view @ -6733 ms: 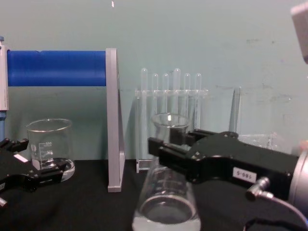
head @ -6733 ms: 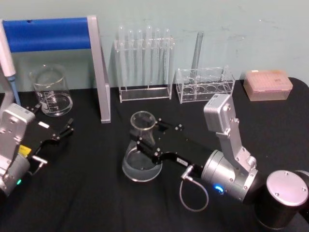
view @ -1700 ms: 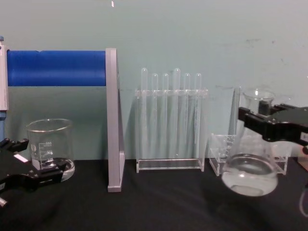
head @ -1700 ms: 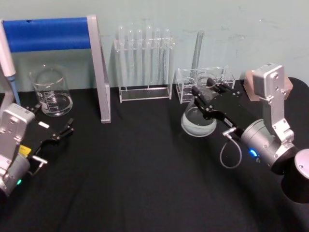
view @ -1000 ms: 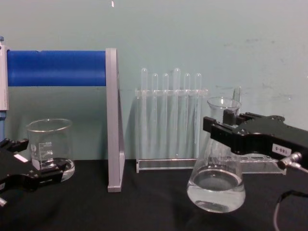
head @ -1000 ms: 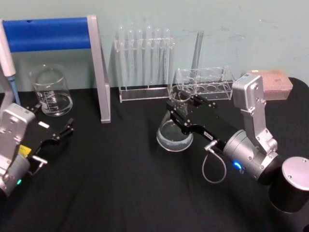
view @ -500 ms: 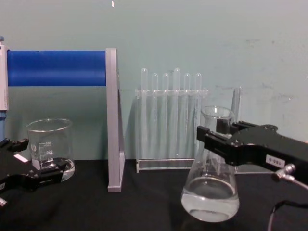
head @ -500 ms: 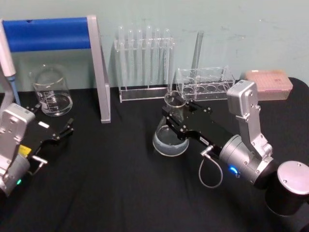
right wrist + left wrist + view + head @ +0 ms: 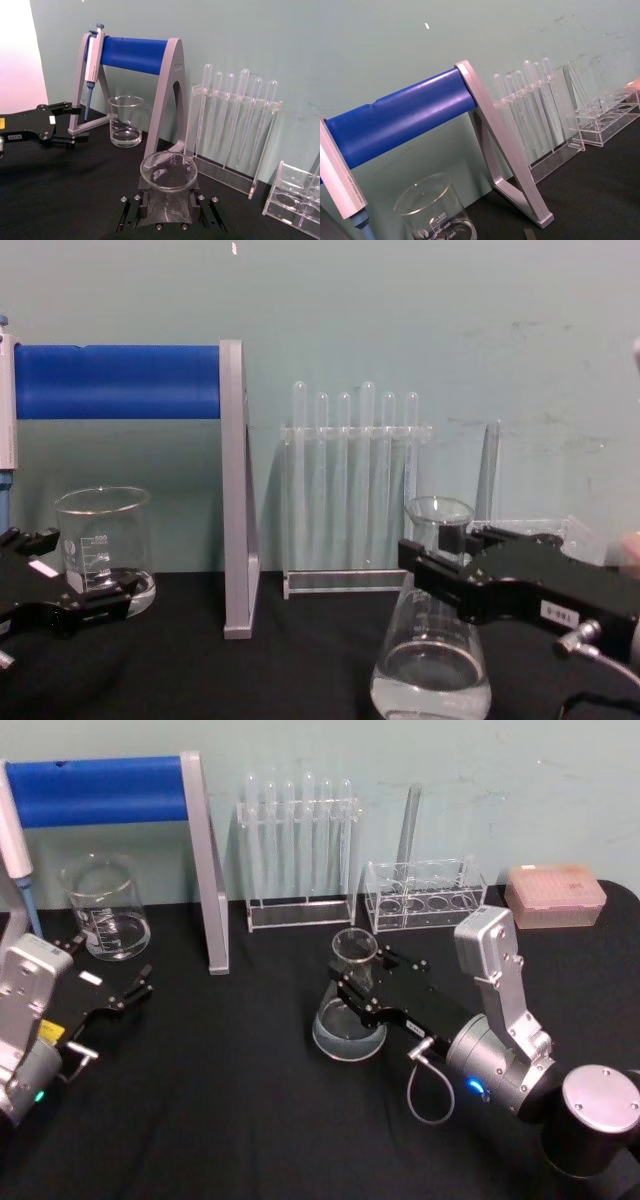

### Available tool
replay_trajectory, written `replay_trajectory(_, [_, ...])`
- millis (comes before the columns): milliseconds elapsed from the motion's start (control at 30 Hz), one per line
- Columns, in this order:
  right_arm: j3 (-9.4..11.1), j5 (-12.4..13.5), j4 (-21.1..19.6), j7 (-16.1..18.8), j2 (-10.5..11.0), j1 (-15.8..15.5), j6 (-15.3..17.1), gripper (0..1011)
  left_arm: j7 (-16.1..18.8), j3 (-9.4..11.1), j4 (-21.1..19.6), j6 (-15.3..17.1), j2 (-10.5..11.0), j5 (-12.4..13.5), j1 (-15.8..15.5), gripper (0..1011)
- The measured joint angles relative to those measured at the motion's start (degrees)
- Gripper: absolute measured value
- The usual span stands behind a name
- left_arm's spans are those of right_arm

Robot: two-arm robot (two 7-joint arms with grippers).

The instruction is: Grasp the erlenmeyer flask with one hand, shake it three times, then place it back.

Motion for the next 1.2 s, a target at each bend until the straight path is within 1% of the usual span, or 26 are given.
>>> replay_trajectory(500, [-0.68,-0.51,1.51,0.11,-0.18,-0.25,-0.14,449,0.0,0.0,0.0,0.0,0.0,0.0,0.0,1001])
replay_trajectory(1200, [-0.97,-1.01,1.83,0.12,-0.15,-0.66,0.55,449,0.0,0.0,0.0,0.0,0.0,0.0,0.0,1001])
